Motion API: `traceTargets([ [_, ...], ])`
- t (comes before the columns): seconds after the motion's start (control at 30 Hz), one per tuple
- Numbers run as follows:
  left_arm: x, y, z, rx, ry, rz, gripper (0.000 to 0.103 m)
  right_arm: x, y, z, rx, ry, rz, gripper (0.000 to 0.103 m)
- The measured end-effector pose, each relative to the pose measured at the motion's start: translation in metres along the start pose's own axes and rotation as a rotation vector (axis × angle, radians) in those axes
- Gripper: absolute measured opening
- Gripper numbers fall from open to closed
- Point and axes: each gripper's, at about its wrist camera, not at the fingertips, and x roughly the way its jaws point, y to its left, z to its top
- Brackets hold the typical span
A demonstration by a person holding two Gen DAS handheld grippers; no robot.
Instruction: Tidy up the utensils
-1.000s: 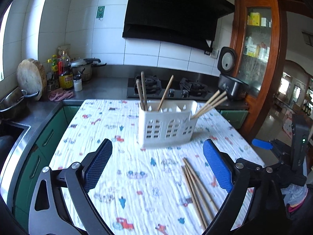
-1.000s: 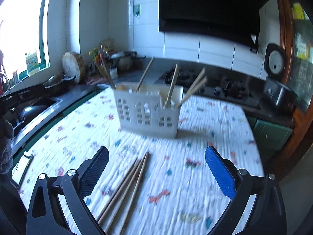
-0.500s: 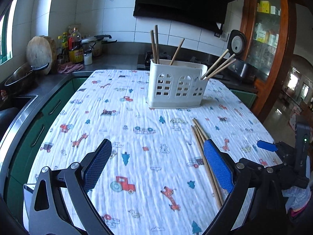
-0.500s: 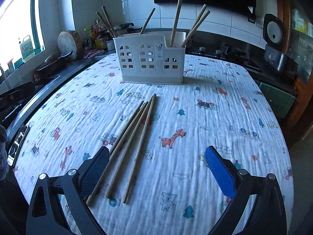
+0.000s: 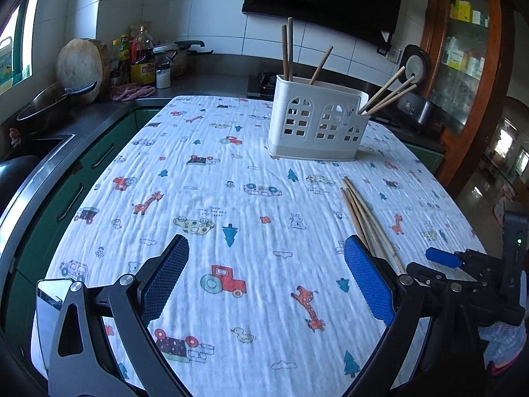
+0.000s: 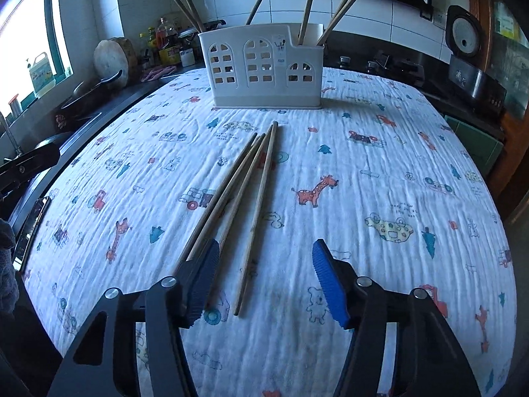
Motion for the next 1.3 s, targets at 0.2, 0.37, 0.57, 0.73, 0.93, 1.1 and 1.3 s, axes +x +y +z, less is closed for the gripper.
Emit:
traceTargets([
  [0.2,0.006,0.005,-0.007,-0.024,0.027,0.001,0.094,0.009,0.004,0.003,0.013,0.027,0.014,0.031],
  [0.37,0.011,0.005,-0.014,-0.026,0.050,-0.005,0.094,0.020,0.006,0.004,0.022,0.053,-0.001,0.022],
  [0.57,0.022,0.001,-0.025,-0.025,0.098,-0.011,0.094,0.028,0.009,0.008,0.005,0.068,-0.027,0.013],
  [0.73,0.030,-0.008,-0.034,-0.029,0.142,-0.008,0.092,0.030,0.009,0.010,-0.010,0.065,-0.048,0.007],
  [0.93,0.035,-0.033,-0.039,-0.026,0.182,-0.038,0.080,0.024,-0.004,0.008,0.008,0.047,-0.058,0.006],
  [1.1,0.051,-0.063,-0.045,-0.037,0.255,-0.101,0.063,0.016,-0.019,0.001,0.024,0.037,-0.049,0.006],
  [1.3,0.069,-0.088,-0.047,-0.048,0.315,-0.122,0.044,0.012,-0.029,-0.007,0.039,0.032,-0.017,0.006],
])
